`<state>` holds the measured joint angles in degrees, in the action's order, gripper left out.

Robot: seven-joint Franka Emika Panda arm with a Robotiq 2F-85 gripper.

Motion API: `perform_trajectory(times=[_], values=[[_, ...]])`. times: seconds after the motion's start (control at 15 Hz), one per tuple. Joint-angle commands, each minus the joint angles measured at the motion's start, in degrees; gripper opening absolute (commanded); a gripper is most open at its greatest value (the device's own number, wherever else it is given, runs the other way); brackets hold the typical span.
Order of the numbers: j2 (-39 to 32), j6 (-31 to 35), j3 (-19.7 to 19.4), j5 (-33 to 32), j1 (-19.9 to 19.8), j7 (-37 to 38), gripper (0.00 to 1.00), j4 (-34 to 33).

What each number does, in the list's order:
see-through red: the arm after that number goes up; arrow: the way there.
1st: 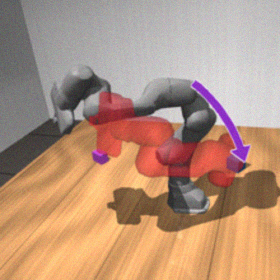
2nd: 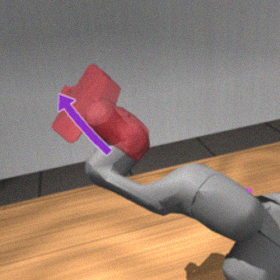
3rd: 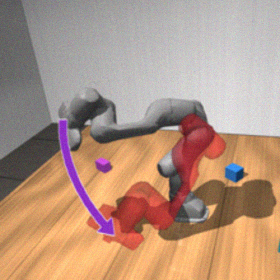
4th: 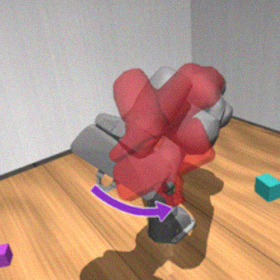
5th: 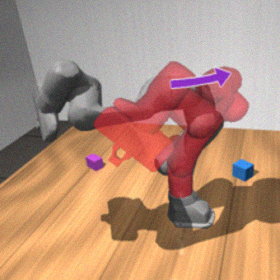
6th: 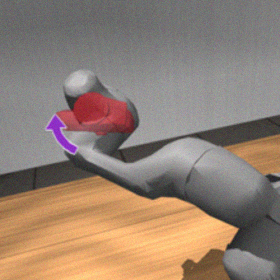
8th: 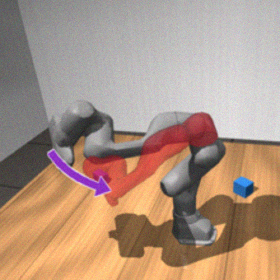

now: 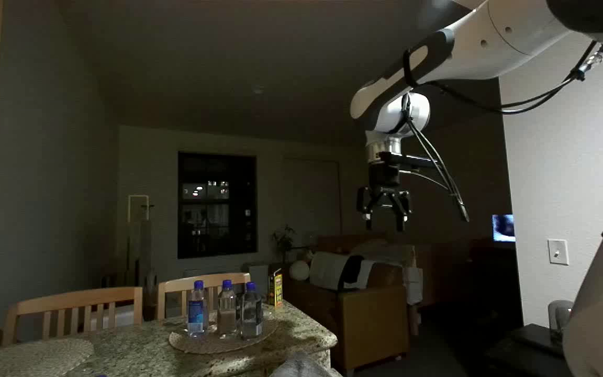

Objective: Move the towel from right to left.

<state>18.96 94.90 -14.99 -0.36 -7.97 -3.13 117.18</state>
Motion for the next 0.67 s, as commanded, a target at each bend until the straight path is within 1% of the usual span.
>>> perform_trajectory(times=[0.0,0.6], values=[[-0.2,-0.1,0.9,0.3,-1.1,-0.3,1.0,-0.2],[-0.8,1.8,2.2,2.2,-0.3,0.0,1.0,1.7]])
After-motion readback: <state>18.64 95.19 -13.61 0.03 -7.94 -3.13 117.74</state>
